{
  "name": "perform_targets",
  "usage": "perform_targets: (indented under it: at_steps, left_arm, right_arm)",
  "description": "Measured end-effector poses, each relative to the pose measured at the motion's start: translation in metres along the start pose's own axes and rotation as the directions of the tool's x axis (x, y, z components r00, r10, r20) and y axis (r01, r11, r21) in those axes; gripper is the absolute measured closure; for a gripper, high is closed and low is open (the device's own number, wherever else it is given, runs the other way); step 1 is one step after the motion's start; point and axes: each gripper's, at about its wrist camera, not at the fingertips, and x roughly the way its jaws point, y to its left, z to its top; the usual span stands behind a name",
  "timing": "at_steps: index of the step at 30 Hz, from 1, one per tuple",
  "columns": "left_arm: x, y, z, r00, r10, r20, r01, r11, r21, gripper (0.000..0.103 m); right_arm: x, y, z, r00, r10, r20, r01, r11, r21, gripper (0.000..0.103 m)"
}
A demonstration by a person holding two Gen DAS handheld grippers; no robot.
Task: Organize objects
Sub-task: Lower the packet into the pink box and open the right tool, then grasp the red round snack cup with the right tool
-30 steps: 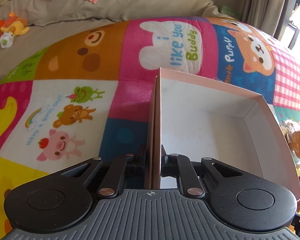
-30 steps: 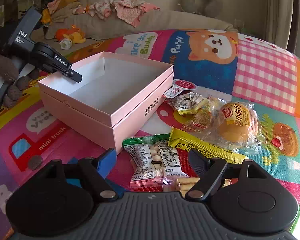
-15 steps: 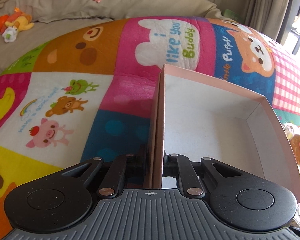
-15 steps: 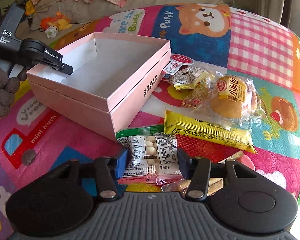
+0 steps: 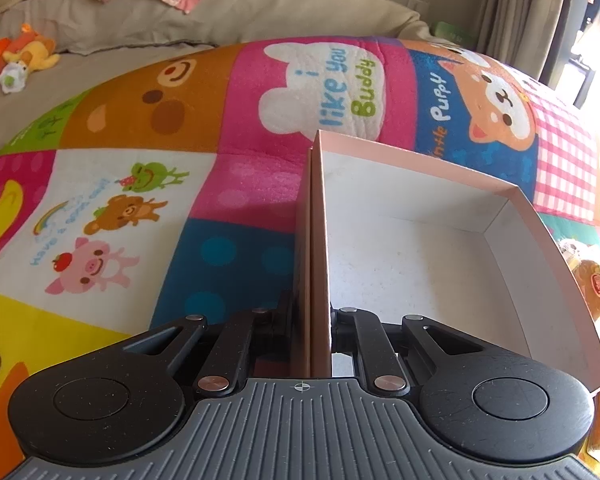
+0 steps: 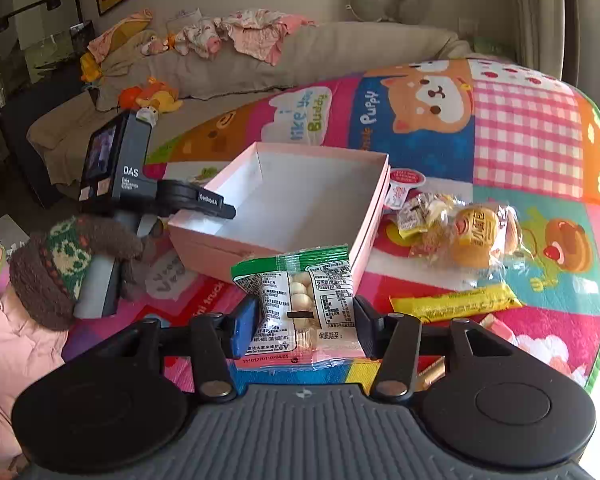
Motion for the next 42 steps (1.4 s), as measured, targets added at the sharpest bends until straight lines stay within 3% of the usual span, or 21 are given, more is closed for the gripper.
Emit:
perform_targets:
  at_steps: [4,11,15,18,24,30,34,35,36,38,42]
  left_arm:
    - [0.001,0.002,0.001,1.0,-0.005,0.009,0.005,1.0,-0.006,0.09]
    - [0.002,0.006,0.0,1.0,-0.02,0.015,0.021,1.0,-0.019,0.089]
    - [0.001,0.009,-0.002,0.999,-0.032,0.019,0.033,0.999,-0.038,0.089]
    - [0.0,0.008,-0.003,0.999,-0.029,0.022,0.03,0.999,-0.04,0.088]
    - [-0.001,0.008,-0.004,0.999,-0.029,0.023,0.03,0.999,-0.032,0.088]
    - [-0.001,0.008,-0.004,0.999,-0.035,0.021,0.036,0.999,-0.04,0.088]
    - [-0.001,0.009,-0.004,0.999,-0.039,0.021,0.04,0.998,-0.045,0.088]
    - [0.0,0.009,-0.004,0.999,-0.04,0.02,0.041,0.998,-0.046,0.087]
    - [-0.001,0.009,-0.004,0.999,-0.042,0.02,0.043,0.998,-0.047,0.087]
    - [-0.001,0.01,-0.004,0.999,-0.044,0.021,0.045,0.998,-0.048,0.087]
    - [-0.001,0.01,-0.004,0.999,-0.043,0.021,0.044,0.998,-0.047,0.087]
  right_arm:
    - [0.016,0.008,0.04,0.998,-0.02,0.065,0.021,1.0,-0.017,0.053]
    - [0.102,0.007,0.125,0.992,-0.041,0.12,0.034,0.997,0.063,0.048]
    - [0.12,-0.015,0.12,0.994,-0.04,0.106,0.025,0.99,0.141,0.045]
    - [0.121,-0.034,0.101,0.987,-0.124,0.102,0.11,0.985,0.129,0.039]
    - [0.14,-0.106,0.109,0.976,-0.216,-0.001,0.21,0.947,0.243,0.039]
    - [0.208,-0.163,0.135,0.975,-0.119,-0.187,0.191,0.879,0.437,0.033]
    - [0.247,-0.163,0.143,0.965,-0.138,-0.221,0.227,0.865,0.448,0.033]
    - [0.254,-0.163,0.144,0.965,-0.125,-0.231,0.22,0.865,0.45,0.036]
    - [0.259,-0.163,0.144,0.963,-0.11,-0.244,0.213,0.867,0.451,0.049]
    - [0.263,-0.164,0.14,0.956,-0.104,-0.274,0.222,0.868,0.444,0.065]
    - [0.245,-0.174,0.13,0.959,-0.111,-0.262,0.216,0.883,0.416,0.075]
